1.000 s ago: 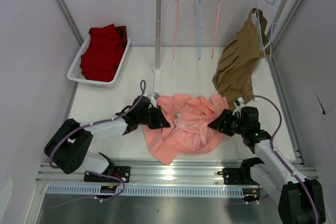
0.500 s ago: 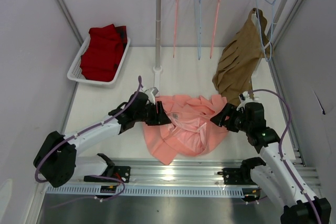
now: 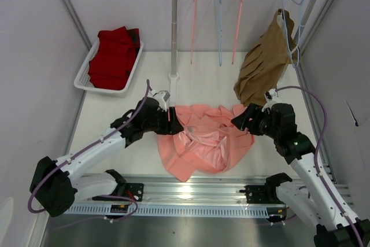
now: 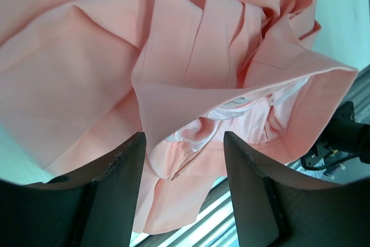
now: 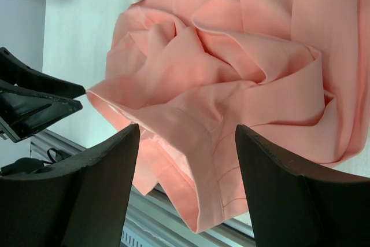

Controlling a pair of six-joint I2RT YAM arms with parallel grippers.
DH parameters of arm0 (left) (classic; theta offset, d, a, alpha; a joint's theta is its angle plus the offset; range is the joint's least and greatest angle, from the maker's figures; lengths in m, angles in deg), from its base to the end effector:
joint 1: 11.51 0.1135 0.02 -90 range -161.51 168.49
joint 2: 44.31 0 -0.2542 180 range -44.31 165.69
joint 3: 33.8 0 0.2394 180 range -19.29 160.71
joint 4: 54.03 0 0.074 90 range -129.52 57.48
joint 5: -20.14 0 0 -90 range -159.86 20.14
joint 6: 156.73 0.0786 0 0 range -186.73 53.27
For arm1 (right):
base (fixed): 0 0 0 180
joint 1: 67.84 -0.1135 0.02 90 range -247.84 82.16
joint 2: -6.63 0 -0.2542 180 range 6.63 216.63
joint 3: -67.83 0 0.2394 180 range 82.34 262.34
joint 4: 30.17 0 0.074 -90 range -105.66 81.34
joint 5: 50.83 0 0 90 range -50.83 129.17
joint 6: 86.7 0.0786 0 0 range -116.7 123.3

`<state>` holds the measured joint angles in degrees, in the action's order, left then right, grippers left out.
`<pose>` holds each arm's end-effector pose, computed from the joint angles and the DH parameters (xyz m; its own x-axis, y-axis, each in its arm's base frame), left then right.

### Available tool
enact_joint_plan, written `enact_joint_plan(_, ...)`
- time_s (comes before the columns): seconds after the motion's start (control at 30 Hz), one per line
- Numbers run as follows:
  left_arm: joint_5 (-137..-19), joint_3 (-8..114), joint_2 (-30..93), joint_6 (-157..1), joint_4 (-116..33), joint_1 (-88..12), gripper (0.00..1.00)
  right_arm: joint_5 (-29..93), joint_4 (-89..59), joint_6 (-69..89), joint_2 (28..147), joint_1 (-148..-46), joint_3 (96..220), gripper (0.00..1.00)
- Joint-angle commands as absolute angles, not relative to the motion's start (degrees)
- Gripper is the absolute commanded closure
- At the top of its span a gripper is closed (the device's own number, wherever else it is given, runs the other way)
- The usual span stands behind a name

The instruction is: Place the skirt on the hanger

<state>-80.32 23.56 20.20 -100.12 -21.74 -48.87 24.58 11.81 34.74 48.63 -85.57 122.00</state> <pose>0.2020 -0.1721 0.2170 -0.8113 -0.0615 -0.5813 0.3134 0.7937 -0.5213 0.1800 0.0783 0.2595 -0.6663 0.3169 -0.6750 -0.1821 0.8086 0.5594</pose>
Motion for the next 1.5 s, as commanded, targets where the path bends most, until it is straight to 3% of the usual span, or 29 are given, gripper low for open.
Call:
enact_joint_plan(0.0, -75.14, 26.77, 17.22, -97.58, -18.16, -49.21, 0.38, 27.13, 12.2, 33.71, 48.82, -86.47, 127.41, 0.28)
enact_joint_plan(0.23, -72.5, 30.37, 15.9, -96.88, -14.91, -49.3, 0.38, 33.18, 14.22, 30.12, 53.82, -86.56, 142.85, 0.3)
enact_joint_plan(0.53, -70.48, 34.41, 13.26, -96.44, -11.13, -49.39, 0.38, 39.08, 8.61, 21.59, 78.15, -84.8, 174.49, 0.32)
enact_joint_plan(0.7, -70.56, 35.82, 12.38, -96.44, -9.9, -49.3, 0.38, 41.72, 2.02, 16.23, 92.72, -84.27, 186.21, 0.32)
enact_joint_plan(1.0, -70.21, 38.45, 11.42, -95.56, -8.06, -49.39, 0.38, 45.14, 5.17, 13.32, 112.26, -83.74, 211.51, 0.35)
enact_joint_plan(1.17, -70.21, 38.63, 10.89, -95.21, -7.26, -49.39, 0.38, 47.34, 8.42, 11.57, 117.45, -84.01, 217.86, 0.43)
enact_joint_plan(1.33, -70.13, 38.02, 10.36, -95.39, -7.35, -49.39, 0.38, 47.96, 8.78, 10.34, 116.5, -83.92, 216.29, 0.52)
enact_joint_plan(1.47, -70.21, 37.75, 10.54, -95.47, -7.26, -49.39, 0.38, 48.05, 9.56, 9.54, 115.44, -84.18, 213.92, 0.54)
